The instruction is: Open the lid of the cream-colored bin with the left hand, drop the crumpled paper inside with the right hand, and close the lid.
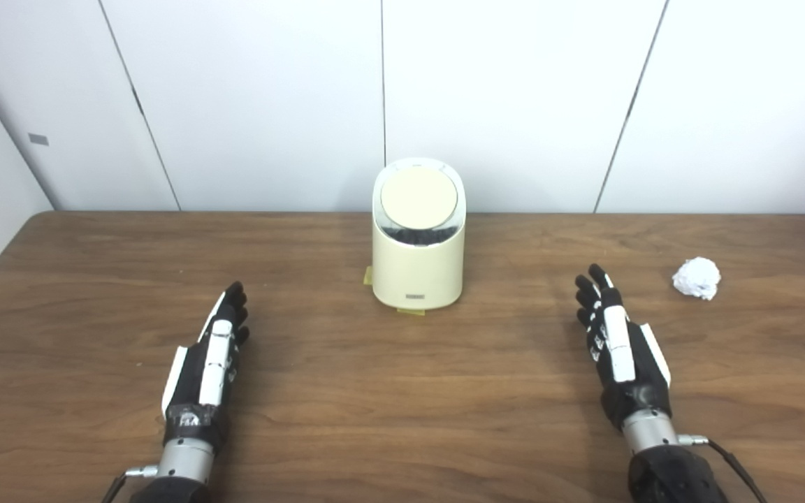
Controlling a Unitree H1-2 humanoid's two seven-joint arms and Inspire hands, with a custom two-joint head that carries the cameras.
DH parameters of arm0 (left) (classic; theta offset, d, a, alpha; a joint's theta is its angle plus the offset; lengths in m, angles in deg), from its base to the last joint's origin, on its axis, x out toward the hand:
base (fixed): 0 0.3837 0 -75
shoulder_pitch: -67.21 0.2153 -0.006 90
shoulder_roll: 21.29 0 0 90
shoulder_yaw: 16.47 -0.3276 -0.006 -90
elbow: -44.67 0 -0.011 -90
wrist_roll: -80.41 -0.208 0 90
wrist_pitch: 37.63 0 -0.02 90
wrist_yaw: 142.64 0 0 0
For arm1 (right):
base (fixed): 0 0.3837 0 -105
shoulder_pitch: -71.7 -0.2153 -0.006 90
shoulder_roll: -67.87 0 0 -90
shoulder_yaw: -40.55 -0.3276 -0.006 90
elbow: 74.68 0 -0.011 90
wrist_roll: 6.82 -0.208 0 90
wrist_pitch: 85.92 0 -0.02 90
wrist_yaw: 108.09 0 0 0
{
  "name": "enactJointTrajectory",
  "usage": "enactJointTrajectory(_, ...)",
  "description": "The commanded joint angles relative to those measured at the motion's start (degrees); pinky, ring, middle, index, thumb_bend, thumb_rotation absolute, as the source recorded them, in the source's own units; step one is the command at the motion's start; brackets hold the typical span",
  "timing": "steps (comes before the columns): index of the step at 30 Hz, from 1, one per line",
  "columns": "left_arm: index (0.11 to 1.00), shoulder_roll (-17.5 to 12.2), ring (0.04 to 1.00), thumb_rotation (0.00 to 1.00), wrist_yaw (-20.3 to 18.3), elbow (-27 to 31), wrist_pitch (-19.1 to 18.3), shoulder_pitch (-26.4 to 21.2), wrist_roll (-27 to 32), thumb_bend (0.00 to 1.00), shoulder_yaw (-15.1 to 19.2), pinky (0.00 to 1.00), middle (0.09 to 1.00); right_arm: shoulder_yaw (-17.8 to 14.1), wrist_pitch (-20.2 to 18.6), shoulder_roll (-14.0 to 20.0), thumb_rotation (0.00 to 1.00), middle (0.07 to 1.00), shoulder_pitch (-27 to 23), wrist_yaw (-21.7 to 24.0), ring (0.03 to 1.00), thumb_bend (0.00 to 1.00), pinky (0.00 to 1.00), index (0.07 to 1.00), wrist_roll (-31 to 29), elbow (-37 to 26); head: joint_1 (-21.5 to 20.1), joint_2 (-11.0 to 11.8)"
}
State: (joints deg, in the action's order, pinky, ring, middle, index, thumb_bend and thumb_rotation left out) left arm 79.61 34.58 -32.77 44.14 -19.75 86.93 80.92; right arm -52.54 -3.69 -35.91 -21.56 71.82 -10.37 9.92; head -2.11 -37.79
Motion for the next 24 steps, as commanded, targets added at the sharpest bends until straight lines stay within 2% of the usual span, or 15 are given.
enactJointTrajectory(1, 1.0, -0.12, 1.0, 0.91, 0.32, 2.02, 0.82, -1.15, 0.08, 0.52, -0.17, 1.0, 0.983, -0.02, 1.77, 0.5, 0.97, 0.953, -1.62, 0.42, 0.972, 0.65, 0.98, 0.982, -0.15, -1.54, -0.01, 0.03)
enactJointTrajectory(16, 1.0, -0.44, 1.0, 0.89, -0.13, 1.38, 1.34, -1.11, 0.65, 0.49, -0.34, 1.0, 0.996, 0.11, 2.29, 0.57, 0.97, 0.951, -1.74, 0.4, 0.971, 0.64, 0.99, 0.983, -0.3, -0.77, 0.27, 0.65)
enactJointTrajectory(17, 1.0, -0.6, 1.0, 0.87, -0.09, 1.22, 1.12, -1.24, 0.29, 0.48, -0.44, 1.0, 0.994, 0.1, 2.48, 0.57, 0.97, 0.95, -1.81, 0.35, 0.969, 0.64, 0.99, 0.982, -0.25, -0.47, 0.35, 0.82)
enactJointTrajectory(20, 1.0, -1.17, 0.998, 0.62, 1.06, 1.14, 0.14, -1.91, -3.31, 0.51, -1.17, 1.0, 0.972, -0.04, 3.03, 0.69, 0.98, 0.952, -2.08, 0.48, 0.97, 0.65, 0.99, 0.983, -0.48, 0.74, 0.69, 1.7)
enactJointTrajectory(21, 1.0, -1.2, 0.991, 0.5, 1.42, 1.16, -0.17, -2.36, -3.95, 0.56, -1.22, 1.0, 0.96, -0.14, 3.3, 0.72, 0.98, 0.951, -2.24, 0.54, 0.969, 0.66, 0.99, 0.983, -0.65, 1.37, 1.04, 2.32)
enactJointTrajectory(23, 1.0, -1.22, 0.986, 0.42, 1.83, 1.54, -1.1, -3.17, -4.5, 0.61, -1.2, 1.0, 0.955, -0.25, 3.7, 0.76, 0.97, 0.954, -2.45, 0.58, 0.972, 0.66, 0.99, 0.985, -0.92, 2.22, 1.21, 2.59)
enactJointTrajectory(24, 1.0, -1.37, 0.985, 0.41, 2.22, 1.74, -1.72, -3.93, -5.32, 0.62, -1.27, 1.0, 0.955, -0.32, 4.04, 0.76, 0.97, 0.956, -2.67, 0.56, 0.973, 0.66, 0.99, 0.986, -1.02, 2.91, 1.23, 3.24)
